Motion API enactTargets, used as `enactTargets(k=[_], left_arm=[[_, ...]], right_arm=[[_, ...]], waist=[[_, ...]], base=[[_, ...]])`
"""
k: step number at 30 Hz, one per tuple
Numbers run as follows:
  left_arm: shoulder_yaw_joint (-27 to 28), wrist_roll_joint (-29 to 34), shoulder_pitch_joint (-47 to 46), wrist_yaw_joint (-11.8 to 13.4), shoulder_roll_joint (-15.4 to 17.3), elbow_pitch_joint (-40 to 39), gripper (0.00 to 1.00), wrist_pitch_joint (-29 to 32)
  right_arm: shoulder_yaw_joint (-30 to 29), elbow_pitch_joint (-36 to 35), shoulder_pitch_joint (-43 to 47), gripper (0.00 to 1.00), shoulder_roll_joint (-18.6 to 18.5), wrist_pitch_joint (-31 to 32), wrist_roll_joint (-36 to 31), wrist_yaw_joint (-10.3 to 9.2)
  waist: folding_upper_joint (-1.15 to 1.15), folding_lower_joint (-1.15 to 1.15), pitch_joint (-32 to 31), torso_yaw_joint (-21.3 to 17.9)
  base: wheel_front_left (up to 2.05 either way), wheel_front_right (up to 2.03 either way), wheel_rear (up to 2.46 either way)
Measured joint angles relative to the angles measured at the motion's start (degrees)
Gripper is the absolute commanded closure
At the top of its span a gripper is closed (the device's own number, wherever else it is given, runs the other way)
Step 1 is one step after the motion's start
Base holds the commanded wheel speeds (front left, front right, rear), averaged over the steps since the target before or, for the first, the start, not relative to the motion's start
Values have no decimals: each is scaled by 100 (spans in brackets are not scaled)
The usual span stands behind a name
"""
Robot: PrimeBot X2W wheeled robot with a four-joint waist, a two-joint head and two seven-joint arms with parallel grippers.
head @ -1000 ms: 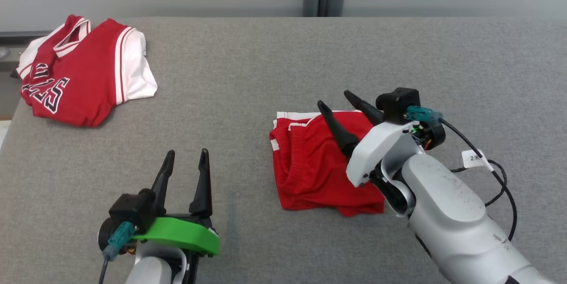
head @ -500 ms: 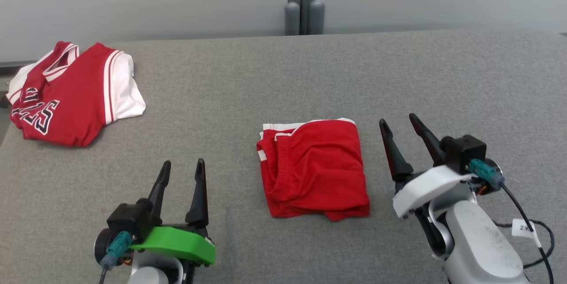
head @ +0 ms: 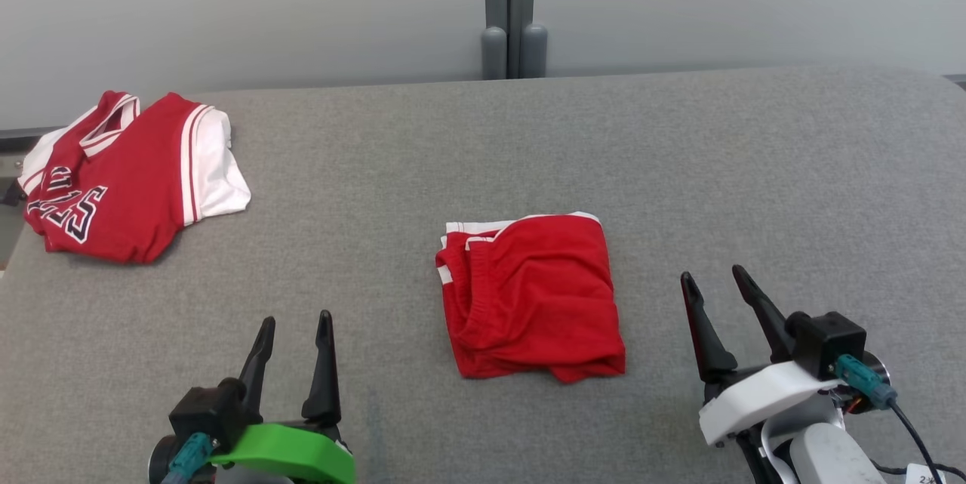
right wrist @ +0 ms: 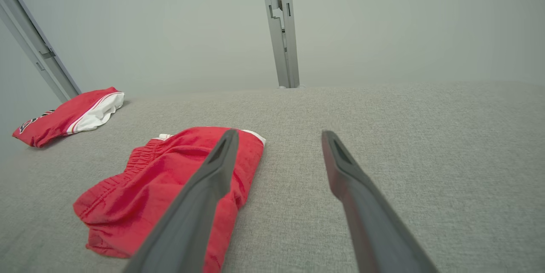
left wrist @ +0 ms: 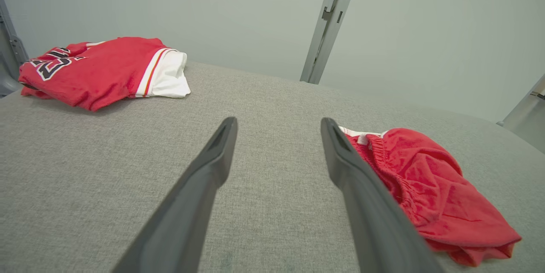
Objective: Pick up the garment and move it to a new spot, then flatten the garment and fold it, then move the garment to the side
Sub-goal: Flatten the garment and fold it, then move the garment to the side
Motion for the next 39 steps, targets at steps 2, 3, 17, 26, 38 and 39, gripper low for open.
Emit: enactTargets(k=[2,3,17,26,38,39], left_arm=[[1,-15,35,0,0,-4,0,0],[1,-24,58,1,0,-7,0,0],[-13,-56,109,49,0,-9,0,0],[-36,-75,87,59,0,-20,0,0],[-71,-59,-178,57,0,-24,0,0],[-78,-59,-187,57,0,-20,0,0]], right_arm=[[-23,-63,88,0,3,0,-8,0],[-53,-88,119,0,2,0,0,0],[-205,-221,251,0,2,0,-2,0],[-225,-188,201,0,1,0,-186,0],[100,207,-1257,0,-1,1022,-817,0],[134,339,-1341,0,1,1250,-792,0]], waist=[[0,0,-6,9],[0,0,-8,12],[0,0,19,-8],[0,0,114,45],[0,0,451,231],[0,0,480,257]], base=[[0,0,0],[0,0,0],[0,0,0],[0,0,0],[0,0,0],[0,0,0]])
